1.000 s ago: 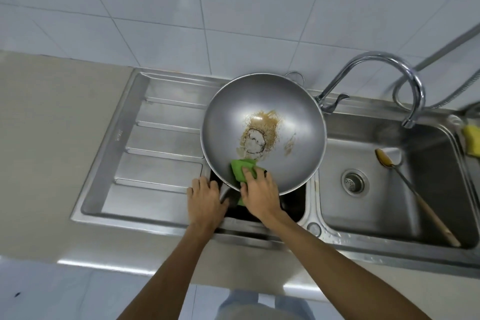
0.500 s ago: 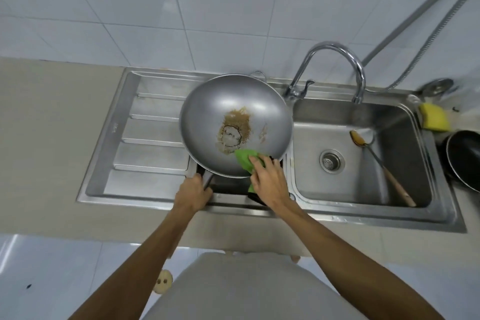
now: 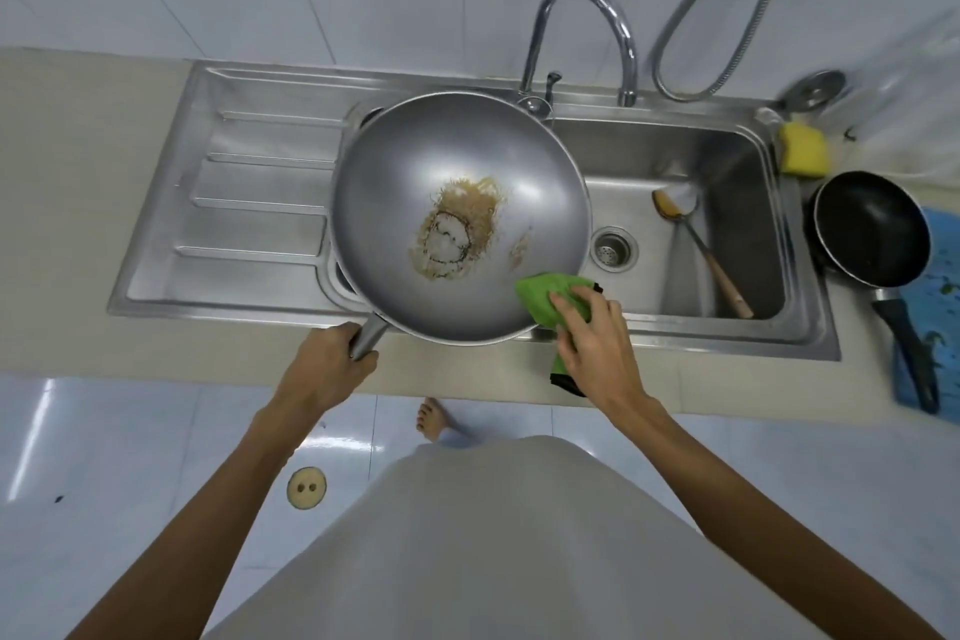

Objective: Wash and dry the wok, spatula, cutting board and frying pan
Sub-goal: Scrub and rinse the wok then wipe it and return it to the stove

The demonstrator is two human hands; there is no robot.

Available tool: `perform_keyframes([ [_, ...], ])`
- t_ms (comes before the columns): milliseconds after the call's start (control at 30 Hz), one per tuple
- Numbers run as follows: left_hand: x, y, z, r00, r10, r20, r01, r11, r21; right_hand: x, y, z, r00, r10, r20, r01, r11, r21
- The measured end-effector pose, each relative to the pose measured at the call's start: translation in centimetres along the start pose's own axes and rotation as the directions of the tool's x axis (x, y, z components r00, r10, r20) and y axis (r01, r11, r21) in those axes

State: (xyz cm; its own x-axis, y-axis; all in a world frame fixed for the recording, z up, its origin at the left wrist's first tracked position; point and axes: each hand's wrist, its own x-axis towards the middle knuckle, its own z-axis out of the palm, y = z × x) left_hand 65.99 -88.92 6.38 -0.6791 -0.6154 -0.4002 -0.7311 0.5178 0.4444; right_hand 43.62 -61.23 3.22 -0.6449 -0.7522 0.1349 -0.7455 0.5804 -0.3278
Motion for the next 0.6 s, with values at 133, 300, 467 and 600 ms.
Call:
perform_keyframes([
  [133,-2.9,3.9,2.6,0.998,0.045,0.042,-0.045,0.999,0.006,-4.5,5.6,-2.8,0.998,0.025,-0.052,-0.026,1.000,-0.007],
  [300,-6.3,8.4,6.3,0.993,0.083,0.079,-0.085,0.996,0.030,-9.5,13.2,-7.0,0.987,0.111,-0.114,-0.116,0.993,-0.038],
  [467,-9.4,12.2,10.1,0.990,0.111,0.090,-0.111,0.994,0.002,-12.9,21.2,-10.1,0.916,0.343,-0.208,-0.362,0.930,-0.063],
  [600,-11.4,14.6,12.9,0.993,0.072,0.093,-0.070,0.997,-0.021,-12.2,26.5,-11.3,0.851,0.491,-0.186,-0.515,0.850,-0.111],
])
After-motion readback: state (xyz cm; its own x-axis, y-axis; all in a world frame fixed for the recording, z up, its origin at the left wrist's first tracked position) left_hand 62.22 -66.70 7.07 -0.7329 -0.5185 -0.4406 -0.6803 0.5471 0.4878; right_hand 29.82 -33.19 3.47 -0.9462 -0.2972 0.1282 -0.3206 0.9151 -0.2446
